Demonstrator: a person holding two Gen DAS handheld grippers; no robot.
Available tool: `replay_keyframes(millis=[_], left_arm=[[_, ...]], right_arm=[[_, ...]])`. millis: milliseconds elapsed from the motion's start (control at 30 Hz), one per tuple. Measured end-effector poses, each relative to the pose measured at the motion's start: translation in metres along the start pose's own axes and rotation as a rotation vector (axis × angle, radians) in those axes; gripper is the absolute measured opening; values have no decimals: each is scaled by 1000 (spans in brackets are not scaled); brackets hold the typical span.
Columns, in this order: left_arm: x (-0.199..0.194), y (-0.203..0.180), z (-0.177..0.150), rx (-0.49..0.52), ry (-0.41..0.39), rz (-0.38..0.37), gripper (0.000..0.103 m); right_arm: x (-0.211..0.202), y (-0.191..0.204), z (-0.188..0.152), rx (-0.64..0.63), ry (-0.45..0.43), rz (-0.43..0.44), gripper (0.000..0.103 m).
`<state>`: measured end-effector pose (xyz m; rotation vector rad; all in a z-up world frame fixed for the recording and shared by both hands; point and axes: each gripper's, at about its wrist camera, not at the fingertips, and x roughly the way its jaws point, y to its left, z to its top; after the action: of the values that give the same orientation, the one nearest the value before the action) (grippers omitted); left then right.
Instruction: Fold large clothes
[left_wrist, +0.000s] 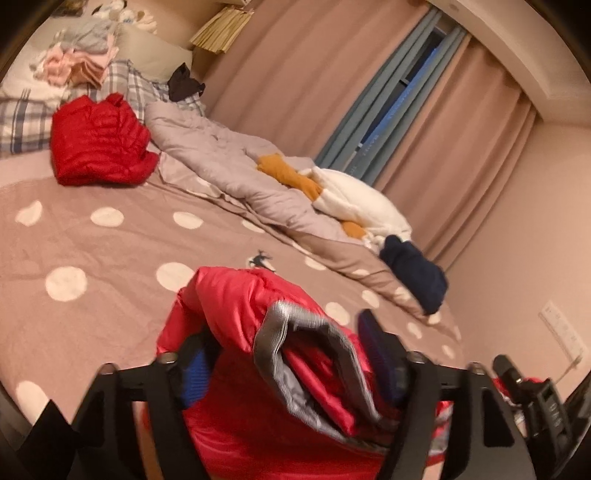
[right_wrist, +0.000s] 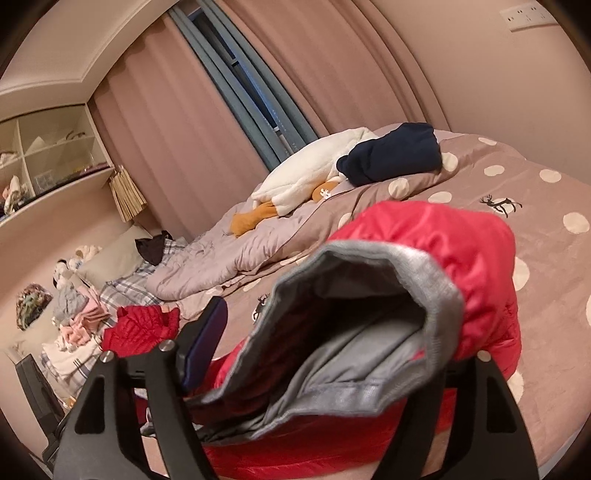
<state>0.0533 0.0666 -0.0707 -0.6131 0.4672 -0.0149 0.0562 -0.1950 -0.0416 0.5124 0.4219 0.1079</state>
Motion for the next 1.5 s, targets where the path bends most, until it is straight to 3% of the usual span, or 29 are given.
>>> replay_keyframes(millis=[67, 467, 867, 1500], left_arm=[[-1, 3, -3, -19, -13, -27, 89], [-11, 18, 11, -32, -92, 56, 95], [-10, 34, 18, -65, -96, 75, 96], [-36, 54, 29, -134, -201, 125, 98]], right_arm=[[0, -3, 0, 13, 2, 0, 83], [3, 13, -3, -99, -26, -27, 103], [-6, 11, 4, -162, -119, -55, 103], [-25, 8, 8, -156, -230, -108, 103]])
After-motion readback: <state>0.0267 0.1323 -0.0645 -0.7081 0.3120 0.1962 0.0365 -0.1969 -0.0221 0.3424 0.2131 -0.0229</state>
